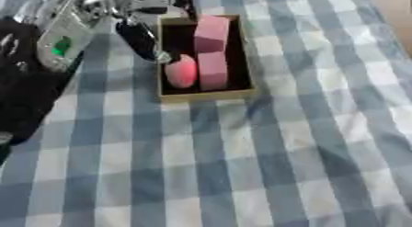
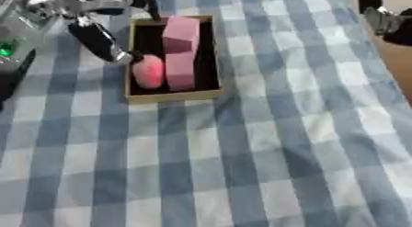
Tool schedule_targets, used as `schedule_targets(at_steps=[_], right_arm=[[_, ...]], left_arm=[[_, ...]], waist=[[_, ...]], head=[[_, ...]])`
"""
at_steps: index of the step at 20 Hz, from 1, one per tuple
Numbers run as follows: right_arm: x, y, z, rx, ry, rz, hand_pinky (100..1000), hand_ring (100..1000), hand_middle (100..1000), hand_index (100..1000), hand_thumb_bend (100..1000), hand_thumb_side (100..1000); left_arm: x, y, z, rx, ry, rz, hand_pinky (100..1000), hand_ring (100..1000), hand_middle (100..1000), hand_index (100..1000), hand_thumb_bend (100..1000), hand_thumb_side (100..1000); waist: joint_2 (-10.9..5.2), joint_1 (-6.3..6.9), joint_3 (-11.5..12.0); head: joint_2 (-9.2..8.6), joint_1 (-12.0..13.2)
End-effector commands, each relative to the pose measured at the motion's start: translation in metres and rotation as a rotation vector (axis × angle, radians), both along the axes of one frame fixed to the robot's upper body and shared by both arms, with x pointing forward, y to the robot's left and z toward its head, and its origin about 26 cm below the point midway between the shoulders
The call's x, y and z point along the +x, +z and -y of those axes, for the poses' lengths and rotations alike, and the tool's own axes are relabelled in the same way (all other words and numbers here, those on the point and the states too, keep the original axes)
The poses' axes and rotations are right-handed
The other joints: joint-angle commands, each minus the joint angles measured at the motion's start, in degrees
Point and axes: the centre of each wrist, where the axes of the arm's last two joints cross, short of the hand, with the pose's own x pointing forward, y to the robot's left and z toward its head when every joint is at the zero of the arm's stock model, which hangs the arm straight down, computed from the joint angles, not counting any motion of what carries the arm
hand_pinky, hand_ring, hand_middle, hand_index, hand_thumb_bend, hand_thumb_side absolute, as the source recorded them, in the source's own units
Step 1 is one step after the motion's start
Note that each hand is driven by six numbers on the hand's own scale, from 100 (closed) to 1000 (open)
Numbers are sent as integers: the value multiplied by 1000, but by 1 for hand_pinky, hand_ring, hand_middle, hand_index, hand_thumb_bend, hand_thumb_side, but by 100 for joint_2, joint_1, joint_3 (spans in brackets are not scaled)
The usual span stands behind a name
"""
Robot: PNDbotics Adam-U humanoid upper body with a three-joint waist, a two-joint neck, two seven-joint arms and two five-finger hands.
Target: Pick up objects on the table and place them in the box.
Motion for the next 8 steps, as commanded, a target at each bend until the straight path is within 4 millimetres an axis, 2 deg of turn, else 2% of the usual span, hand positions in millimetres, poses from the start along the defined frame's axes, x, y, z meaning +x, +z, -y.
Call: schedule_targets(at_steps=[1, 3, 5, 8], right_arm=[[-7, 12, 3, -23, -17, 43, 879, 969, 951, 686, 100, 100], [-8, 13, 3, -27, -21, 49, 883, 970, 952, 686, 100, 100], [-9, 14, 4, -32, -27, 57, 883, 970, 952, 686, 100, 100], [-10, 15, 4, -36, -27, 67, 862, 966, 952, 689, 100, 100]], left_arm=[[-54, 31, -22, -174, -64, 162, 806, 912, 781, 805, 100, 290], [-72, 34, -39, -308, -76, 229, 769, 882, 750, 787, 100, 294], [-75, 30, -60, -471, -65, 307, 741, 862, 728, 774, 100, 284], [-72, 11, -88, -665, -57, 394, 725, 844, 706, 756, 100, 311]], waist=[[-166, -24, 41], [-181, -30, 83], [-195, -29, 127], [-219, -19, 209]], head=[[81, -131], [91, -185], [77, -237], [44, -264]])
